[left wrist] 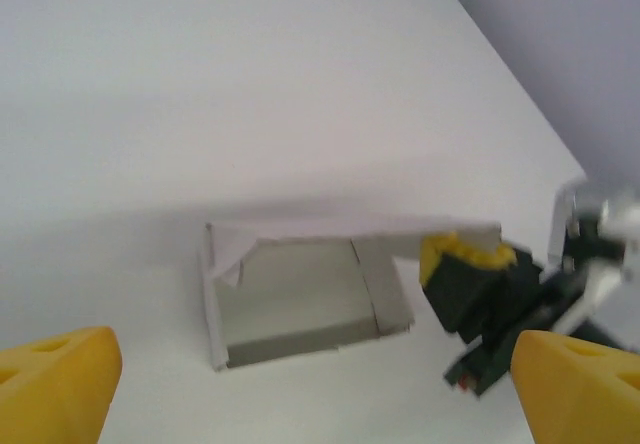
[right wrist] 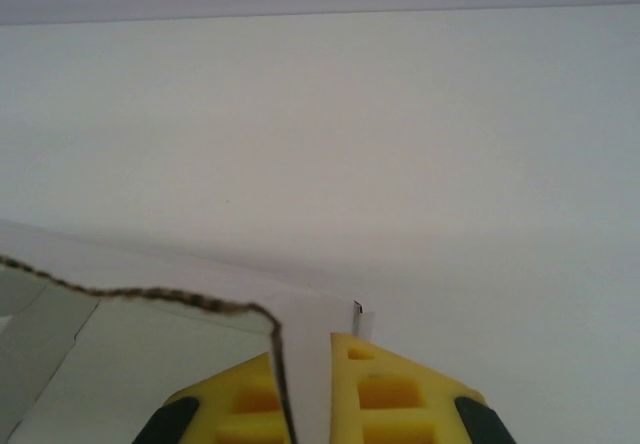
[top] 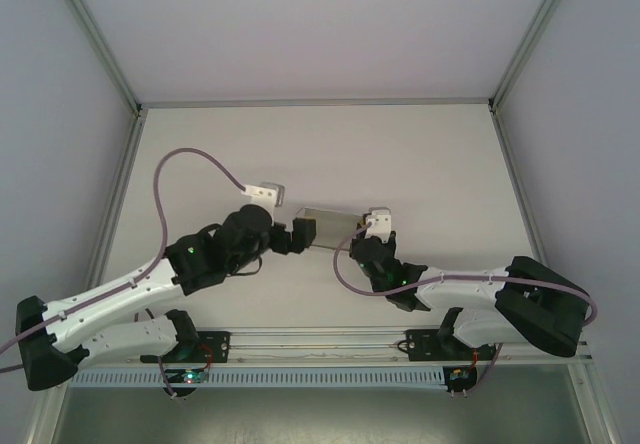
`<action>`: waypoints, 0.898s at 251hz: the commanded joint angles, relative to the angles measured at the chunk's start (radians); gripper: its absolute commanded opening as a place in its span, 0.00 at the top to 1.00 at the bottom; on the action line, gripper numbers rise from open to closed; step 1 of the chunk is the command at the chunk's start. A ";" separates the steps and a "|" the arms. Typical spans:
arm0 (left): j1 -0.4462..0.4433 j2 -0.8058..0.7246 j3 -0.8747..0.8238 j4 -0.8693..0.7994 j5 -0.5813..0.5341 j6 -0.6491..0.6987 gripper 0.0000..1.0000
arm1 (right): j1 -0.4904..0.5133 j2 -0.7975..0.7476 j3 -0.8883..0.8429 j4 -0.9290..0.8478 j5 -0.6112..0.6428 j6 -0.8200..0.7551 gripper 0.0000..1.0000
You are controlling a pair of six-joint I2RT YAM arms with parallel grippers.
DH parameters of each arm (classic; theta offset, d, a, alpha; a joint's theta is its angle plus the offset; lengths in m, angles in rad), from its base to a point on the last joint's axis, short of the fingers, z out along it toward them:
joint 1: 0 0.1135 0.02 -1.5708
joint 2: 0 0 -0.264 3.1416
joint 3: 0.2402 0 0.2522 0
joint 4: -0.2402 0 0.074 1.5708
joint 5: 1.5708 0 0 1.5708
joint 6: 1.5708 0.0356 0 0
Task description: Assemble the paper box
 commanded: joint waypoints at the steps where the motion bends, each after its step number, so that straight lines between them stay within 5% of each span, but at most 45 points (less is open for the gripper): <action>1: 0.130 0.072 0.032 -0.073 0.057 -0.072 0.00 | 0.015 0.044 -0.001 -0.056 -0.017 -0.028 1.00; 72: 0.308 0.304 0.058 0.128 0.294 -0.127 0.00 | 0.030 0.080 -0.017 -0.018 -0.041 -0.062 1.00; 125: 0.340 0.432 0.082 0.186 0.336 -0.136 0.00 | 0.032 0.077 -0.050 0.067 -0.085 -0.111 1.00; 163: 0.368 0.512 0.048 0.292 0.499 -0.146 0.03 | 0.032 0.090 -0.095 0.117 -0.100 -0.161 1.00; 225: 0.369 0.561 -0.052 0.385 0.512 -0.184 0.12 | 0.031 0.112 -0.092 0.117 -0.123 -0.125 1.00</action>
